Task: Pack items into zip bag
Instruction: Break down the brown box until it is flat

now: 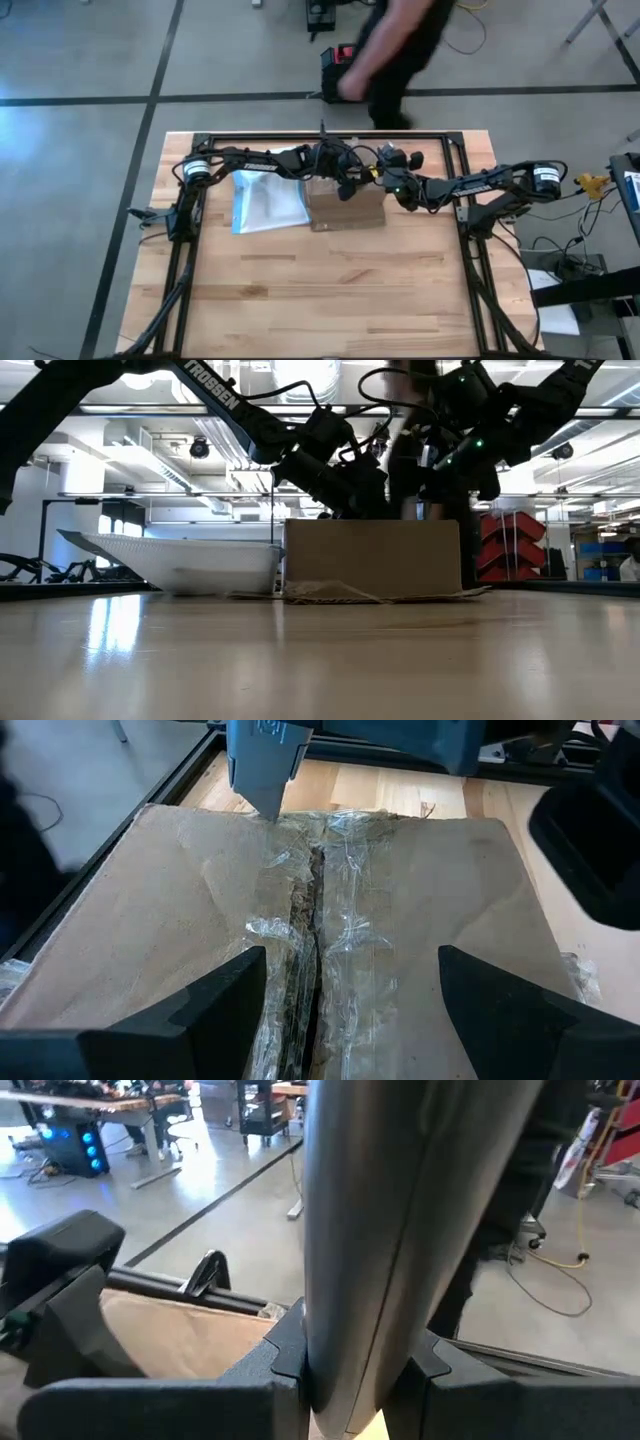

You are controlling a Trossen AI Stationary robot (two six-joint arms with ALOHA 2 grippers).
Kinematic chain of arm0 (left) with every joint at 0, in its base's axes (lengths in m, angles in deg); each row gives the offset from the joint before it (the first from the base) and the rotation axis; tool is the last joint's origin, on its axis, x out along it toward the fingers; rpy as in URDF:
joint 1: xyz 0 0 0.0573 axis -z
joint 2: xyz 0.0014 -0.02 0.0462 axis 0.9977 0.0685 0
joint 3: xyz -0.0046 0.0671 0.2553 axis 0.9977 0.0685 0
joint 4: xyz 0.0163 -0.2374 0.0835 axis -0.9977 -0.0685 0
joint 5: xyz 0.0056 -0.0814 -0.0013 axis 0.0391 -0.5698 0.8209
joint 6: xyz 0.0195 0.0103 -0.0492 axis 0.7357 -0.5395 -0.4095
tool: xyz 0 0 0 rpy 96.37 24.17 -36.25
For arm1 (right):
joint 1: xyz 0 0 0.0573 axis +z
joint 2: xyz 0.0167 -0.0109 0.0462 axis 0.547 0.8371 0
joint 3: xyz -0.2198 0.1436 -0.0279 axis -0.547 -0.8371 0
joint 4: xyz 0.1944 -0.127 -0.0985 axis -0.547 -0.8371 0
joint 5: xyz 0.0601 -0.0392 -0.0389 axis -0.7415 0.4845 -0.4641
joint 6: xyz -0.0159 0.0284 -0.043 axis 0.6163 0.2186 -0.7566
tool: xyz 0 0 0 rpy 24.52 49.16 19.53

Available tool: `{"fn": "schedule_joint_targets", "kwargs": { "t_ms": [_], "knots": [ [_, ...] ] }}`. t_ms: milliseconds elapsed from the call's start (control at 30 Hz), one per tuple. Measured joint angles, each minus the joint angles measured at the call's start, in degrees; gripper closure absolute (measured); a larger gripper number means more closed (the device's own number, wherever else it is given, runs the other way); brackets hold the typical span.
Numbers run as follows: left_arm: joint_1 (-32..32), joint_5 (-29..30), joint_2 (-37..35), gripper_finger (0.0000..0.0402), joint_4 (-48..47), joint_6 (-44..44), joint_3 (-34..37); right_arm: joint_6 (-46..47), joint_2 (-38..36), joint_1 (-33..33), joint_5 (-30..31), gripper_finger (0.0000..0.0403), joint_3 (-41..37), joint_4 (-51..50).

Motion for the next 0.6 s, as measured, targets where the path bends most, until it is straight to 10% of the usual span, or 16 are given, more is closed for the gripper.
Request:
{"fn": "schedule_joint_targets", "kwargs": {
  "t_ms": [600],
  "knots": [
    [0.0,-0.1,0.0,0.0125,-0.7,-0.4,0.0,3.5,-4.6,4.0,-0.3,0.0346,0.0,-8.8]
  ]
}}
